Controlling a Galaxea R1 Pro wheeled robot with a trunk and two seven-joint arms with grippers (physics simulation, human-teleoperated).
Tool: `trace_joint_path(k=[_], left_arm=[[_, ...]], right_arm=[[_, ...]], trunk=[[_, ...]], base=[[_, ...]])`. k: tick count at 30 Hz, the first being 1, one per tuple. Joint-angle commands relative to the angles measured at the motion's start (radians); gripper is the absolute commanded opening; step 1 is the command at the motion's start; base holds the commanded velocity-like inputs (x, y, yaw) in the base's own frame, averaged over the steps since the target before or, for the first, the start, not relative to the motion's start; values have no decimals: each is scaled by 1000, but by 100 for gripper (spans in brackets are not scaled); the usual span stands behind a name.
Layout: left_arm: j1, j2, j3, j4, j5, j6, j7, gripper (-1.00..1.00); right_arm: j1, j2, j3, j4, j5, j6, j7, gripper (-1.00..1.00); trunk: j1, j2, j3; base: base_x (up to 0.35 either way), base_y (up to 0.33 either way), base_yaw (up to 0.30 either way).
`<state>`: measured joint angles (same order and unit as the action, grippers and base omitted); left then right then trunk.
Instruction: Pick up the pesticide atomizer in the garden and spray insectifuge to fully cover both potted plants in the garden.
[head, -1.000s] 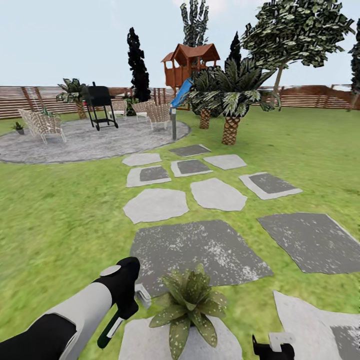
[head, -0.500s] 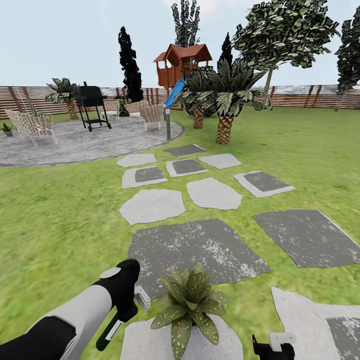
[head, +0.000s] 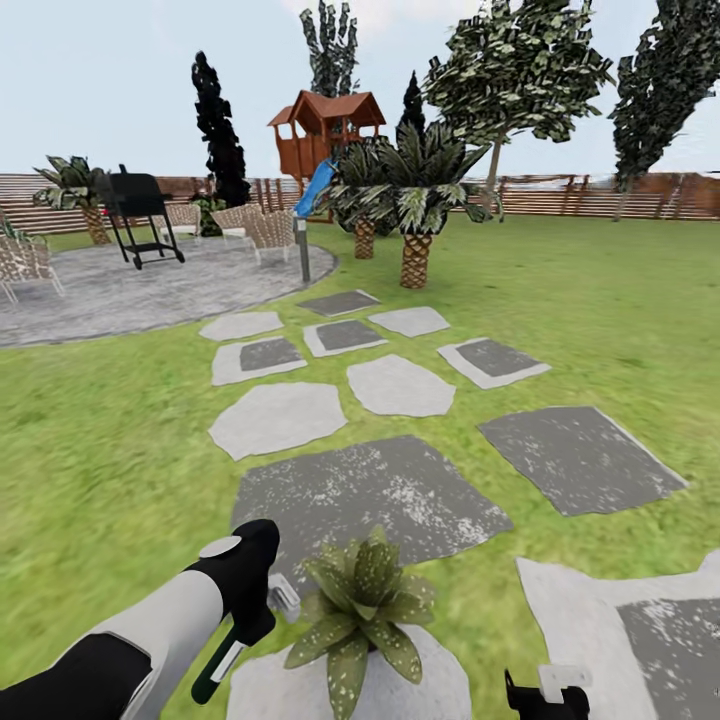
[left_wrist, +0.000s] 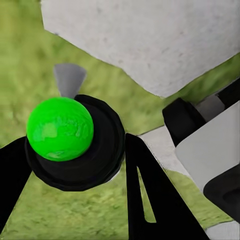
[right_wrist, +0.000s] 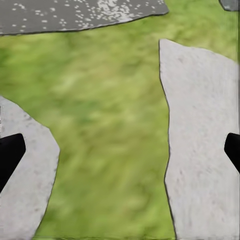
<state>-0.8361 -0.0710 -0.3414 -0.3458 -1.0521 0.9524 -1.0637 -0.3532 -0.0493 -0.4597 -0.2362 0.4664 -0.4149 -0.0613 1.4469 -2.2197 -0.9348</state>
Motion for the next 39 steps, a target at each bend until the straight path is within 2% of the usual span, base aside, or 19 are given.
trace_joint_path(k=[1, 10, 18, 23, 25, 28, 29, 32, 34, 39], left_arm=[[0, 0, -2, -2, -8, 5, -10, -100], [2, 0, 1, -2, -7, 5, -10, -100], [35, 4, -4, -14, -13, 2, -7, -100], [38, 28, -3, -9, -18, 2, -3, -100], [38, 30, -3, -16, -14, 1, 20, -100], [38, 22, -3, -36, -10, 0, 80, -100], [38, 12, -2, -44, -9, 0, 97, -100], [44, 2, 0, -48, -8, -25, 107, -100], [48, 1, 0, -48, -9, -76, 110, -100], [49, 1, 1, -50, -9, -99, 111, -100]], right_arm=[[-1, 0, -5, 2, 11, -4, -5, 100], [-1, 0, -5, 2, 11, -4, -5, 100], [-1, 0, -4, 3, 11, -4, -5, 100], [-1, 0, -4, 3, 11, -4, -5, 100], [-1, 0, -4, 3, 11, -4, -5, 100], [-1, 1, -4, 3, 12, -4, -5, 100], [-1, 2, -4, 3, 12, -4, -5, 100], [-1, 2, -4, 4, 12, -4, -5, 100], [-1, 2, -4, 5, 12, -4, -5, 100], [-1, 2, -4, 5, 12, -4, -5, 100]], trunk=[[0, 0, -1], [0, 0, 0], [0, 0, 2], [0, 0, 2], [0, 0, 2], [0, 0, 2], [0, 0, 2], [0, 0, 2], [0, 0, 2], [0, 0, 2]], base=[[5, 289, -277], [116, 124, -126], [2, 1, -90], [0, 0, -1], [0, 0, 0], [0, 0, 0], [0, 0, 0], [0, 0, 0], [0, 0, 0], [0, 0, 0]])
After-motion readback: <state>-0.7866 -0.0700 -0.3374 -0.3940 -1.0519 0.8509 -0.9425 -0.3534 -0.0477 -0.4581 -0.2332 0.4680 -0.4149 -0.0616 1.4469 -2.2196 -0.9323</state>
